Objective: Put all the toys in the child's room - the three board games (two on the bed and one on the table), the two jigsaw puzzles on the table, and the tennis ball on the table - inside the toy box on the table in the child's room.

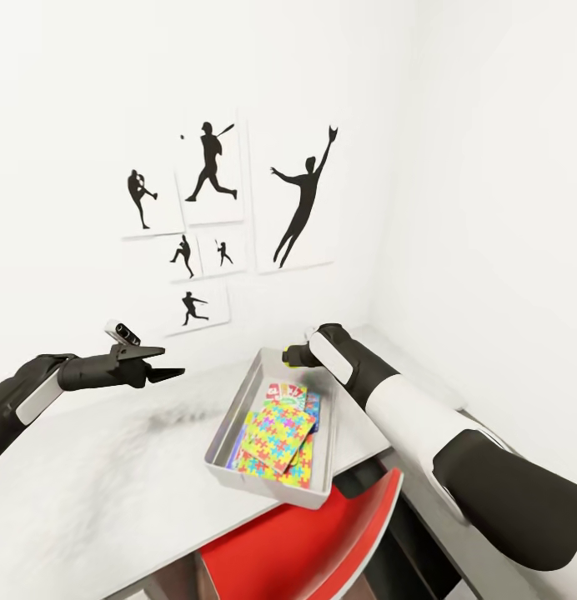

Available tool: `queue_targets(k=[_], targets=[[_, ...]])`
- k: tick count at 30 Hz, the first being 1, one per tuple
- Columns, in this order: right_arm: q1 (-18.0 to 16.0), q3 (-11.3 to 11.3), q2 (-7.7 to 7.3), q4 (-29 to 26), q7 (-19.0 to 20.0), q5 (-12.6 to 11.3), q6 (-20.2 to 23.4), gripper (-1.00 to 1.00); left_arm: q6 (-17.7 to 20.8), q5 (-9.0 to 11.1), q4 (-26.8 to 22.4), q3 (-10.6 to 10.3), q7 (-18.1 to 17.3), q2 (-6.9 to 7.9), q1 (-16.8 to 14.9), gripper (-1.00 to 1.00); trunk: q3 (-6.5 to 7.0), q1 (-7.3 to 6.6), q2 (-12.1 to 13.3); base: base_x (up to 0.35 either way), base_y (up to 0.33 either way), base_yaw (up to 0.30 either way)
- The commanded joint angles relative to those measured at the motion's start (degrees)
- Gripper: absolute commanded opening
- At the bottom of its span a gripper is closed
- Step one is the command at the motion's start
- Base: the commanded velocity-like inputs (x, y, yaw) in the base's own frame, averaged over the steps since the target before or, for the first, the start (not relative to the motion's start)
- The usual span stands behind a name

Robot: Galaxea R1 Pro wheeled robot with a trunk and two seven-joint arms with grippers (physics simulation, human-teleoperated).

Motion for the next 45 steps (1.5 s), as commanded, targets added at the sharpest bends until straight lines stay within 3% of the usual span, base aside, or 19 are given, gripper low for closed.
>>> queue_targets(k=[1,20,45], targets=[[-0.09,0.21,0.00,-0.02,-0.72,-0.79,0.00,-1.00,0.62,0.10,0.02,-0.31,-0.38,0.07,-0.12,1.00,-0.14,0.06,-0.14,0.137,0.000,0.000],[-0.09,0.21,0.00,-0.02,-0.70,-0.79,0.01,-1.00,0.61,0.13,0.02,-0.33,-0.38,0.07,-0.12,1.00,-0.14,0.06,-0.14,0.123,0.013,0.000],[-0.09,0.15,0.00,0.03,-0.70,-0.86,0.09,-1.00,0.59,0.16,0.02,-0.25,-0.38,0.14,-0.13,1.00,-0.14,0.06,-0.14,0.006,0.000,0.000]])
